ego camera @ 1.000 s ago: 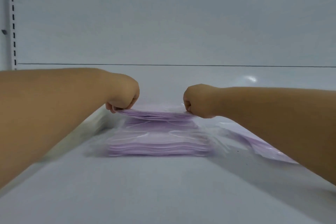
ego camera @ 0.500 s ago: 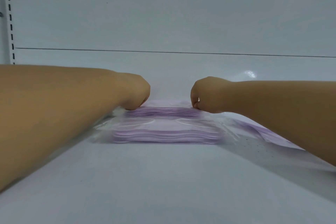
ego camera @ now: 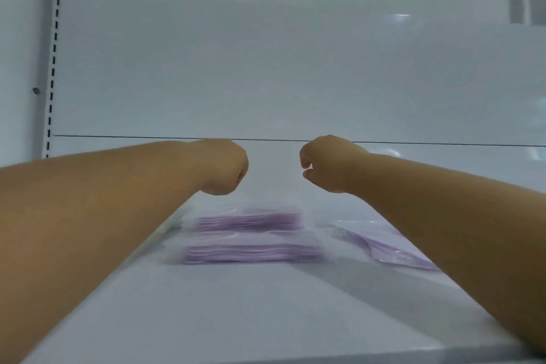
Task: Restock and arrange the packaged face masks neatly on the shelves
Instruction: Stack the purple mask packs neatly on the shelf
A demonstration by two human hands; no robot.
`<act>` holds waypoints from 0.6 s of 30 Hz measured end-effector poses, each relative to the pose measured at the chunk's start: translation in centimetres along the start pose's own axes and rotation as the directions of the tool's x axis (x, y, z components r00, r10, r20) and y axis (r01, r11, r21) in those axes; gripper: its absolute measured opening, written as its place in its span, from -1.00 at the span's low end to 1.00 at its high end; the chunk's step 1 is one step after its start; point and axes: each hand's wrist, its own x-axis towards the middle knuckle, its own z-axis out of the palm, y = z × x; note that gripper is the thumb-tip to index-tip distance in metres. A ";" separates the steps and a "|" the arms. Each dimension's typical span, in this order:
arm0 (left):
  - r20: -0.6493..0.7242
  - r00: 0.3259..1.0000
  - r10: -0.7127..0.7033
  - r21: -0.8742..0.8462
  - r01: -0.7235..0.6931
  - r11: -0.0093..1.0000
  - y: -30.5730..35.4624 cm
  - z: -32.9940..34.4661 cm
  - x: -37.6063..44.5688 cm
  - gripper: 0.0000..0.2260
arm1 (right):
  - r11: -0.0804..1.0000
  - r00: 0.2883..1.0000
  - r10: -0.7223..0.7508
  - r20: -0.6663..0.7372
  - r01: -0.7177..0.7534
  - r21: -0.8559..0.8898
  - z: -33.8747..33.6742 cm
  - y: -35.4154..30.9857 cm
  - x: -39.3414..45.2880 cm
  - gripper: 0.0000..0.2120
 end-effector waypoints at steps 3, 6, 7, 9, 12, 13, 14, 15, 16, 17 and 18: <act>0.008 1.000 0.012 -0.015 -0.012 1.000 2.1 -1.6 -1.3 -0.76 | 1.000 0.998 0.017 0.055 -0.015 -0.026 -2.1 0.6 -2.4 -0.75; -0.032 0.999 0.028 -0.053 -0.030 0.998 4.8 -2.7 -2.9 -0.80 | 0.996 0.988 0.072 0.139 -0.063 -0.064 -3.0 1.6 -5.6 -0.72; -0.020 0.999 0.040 -0.093 -0.042 0.995 5.7 -2.9 -3.3 -0.83 | 0.994 0.974 0.102 0.200 -0.092 -0.056 -3.0 2.3 -6.6 -0.70; 0.026 0.998 0.061 -0.217 -0.054 0.975 7.3 -3.4 -3.2 -0.85 | 0.982 0.933 0.186 0.309 -0.168 -0.085 -2.7 4.5 -7.9 -0.64; 0.130 0.986 0.108 -0.395 -0.049 0.917 10.1 -4.2 -3.3 -0.82 | 0.937 0.826 0.346 0.445 -0.281 -0.209 -2.4 7.6 -10.2 -0.47; 0.118 0.985 0.130 -0.420 -0.069 0.905 11.0 -4.5 -3.2 -0.81 | 0.927 0.795 0.376 0.476 -0.311 -0.211 -2.3 8.3 -11.1 -0.42; 0.086 0.986 0.143 -0.426 -0.094 0.900 11.9 -5.0 -3.2 -0.82 | 0.923 0.777 0.385 0.498 -0.317 -0.218 -2.2 9.0 -11.9 -0.40; 0.064 0.987 0.149 -0.434 -0.106 0.895 12.8 -5.4 -3.0 -0.81 | 0.920 0.769 0.391 0.506 -0.320 -0.226 -2.1 9.5 -12.6 -0.40; 0.074 0.986 0.147 -0.440 -0.100 0.892 13.6 -5.8 -2.7 -0.80 | 0.919 0.764 0.395 0.510 -0.316 -0.237 -2.1 9.8 -13.4 -0.41; 0.110 0.984 0.138 -0.440 -0.076 0.895 14.5 -6.3 -2.3 -0.76 | 0.916 0.761 0.401 0.510 -0.321 -0.241 -2.2 10.3 -14.0 -0.42; 0.168 0.978 0.124 -0.441 -0.038 0.897 15.4 -6.8 -1.9 -0.69 | 0.913 0.752 0.409 0.518 -0.328 -0.244 -2.2 10.7 -14.6 -0.43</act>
